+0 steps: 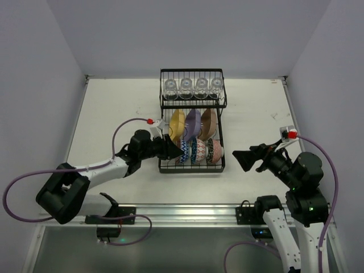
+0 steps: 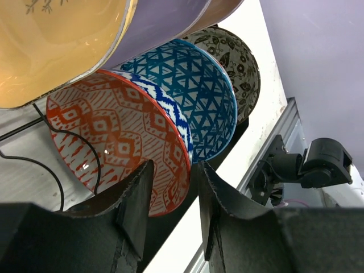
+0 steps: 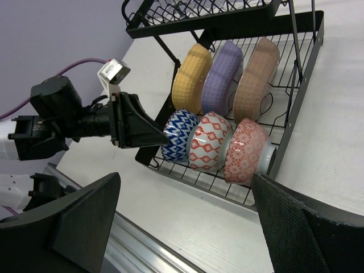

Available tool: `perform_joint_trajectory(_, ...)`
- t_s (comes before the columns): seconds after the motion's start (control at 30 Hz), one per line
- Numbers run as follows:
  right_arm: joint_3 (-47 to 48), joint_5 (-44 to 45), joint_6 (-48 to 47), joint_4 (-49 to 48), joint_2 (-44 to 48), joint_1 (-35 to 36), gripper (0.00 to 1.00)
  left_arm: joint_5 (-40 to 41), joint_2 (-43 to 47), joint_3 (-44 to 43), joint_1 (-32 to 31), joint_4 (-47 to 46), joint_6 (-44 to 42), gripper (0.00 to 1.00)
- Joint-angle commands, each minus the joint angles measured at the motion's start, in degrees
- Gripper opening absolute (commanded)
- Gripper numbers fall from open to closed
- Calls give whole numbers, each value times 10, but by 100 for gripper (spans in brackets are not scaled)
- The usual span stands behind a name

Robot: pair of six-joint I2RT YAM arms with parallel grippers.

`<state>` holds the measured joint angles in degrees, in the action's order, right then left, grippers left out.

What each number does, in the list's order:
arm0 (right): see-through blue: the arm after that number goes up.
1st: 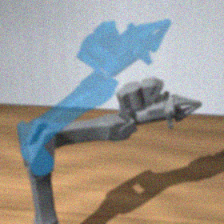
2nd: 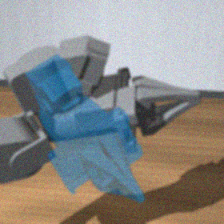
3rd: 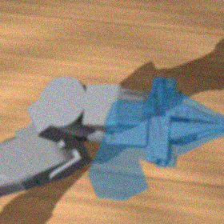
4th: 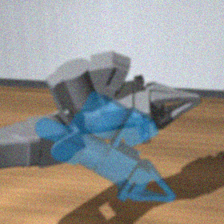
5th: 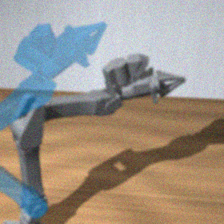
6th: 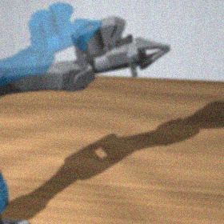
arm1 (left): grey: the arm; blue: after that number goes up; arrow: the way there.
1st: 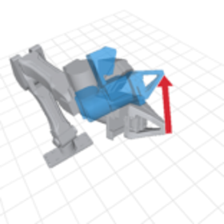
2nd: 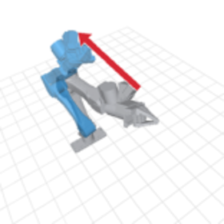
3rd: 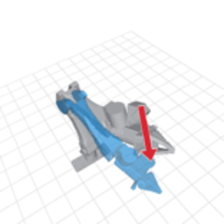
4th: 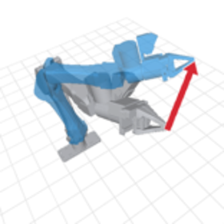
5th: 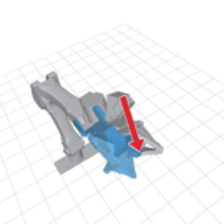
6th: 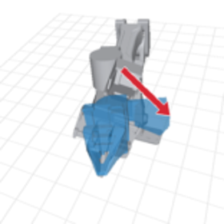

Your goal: Unload the mixed dishes from the dish rack

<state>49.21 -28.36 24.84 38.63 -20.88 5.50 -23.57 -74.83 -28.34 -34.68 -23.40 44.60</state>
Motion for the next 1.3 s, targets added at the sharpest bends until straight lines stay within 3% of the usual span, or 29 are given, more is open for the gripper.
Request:
perform_joint_trajectory(0.0,-3,-20,-8,-16,-5,0,99,-40,-21,6,7,-83,19,40)
perform_joint_trajectory(0.07,-2,-19,-11,-14,-5,0,99,-49,-34,6,6,-98,25,33)
perform_joint_trajectory(0.33,-3,-6,-21,-5,-6,0,99,-72,-66,7,7,-135,43,22)
perform_joint_trajectory(0.4,0,0,-24,0,-7,0,99,-74,-67,8,7,-134,44,10)
perform_joint_trajectory(0.43,1,0,-24,0,-8,0,99,-74,-67,9,6,-135,44,10)
perform_joint_trajectory(0.47,0,0,-24,0,-7,0,99,-74,-67,10,7,-136,47,0)
perform_joint_trajectory(0.73,2,6,-26,1,-6,0,99,-86,-87,21,6,-177,84,0)
perform_joint_trajectory(1.07,7,7,-25,7,-2,0,99,-122,-96,43,7,-310,155,0)
perform_joint_trajectory(1.27,18,8,-30,15,-3,0,99,-131,-91,47,7,-323,168,0)
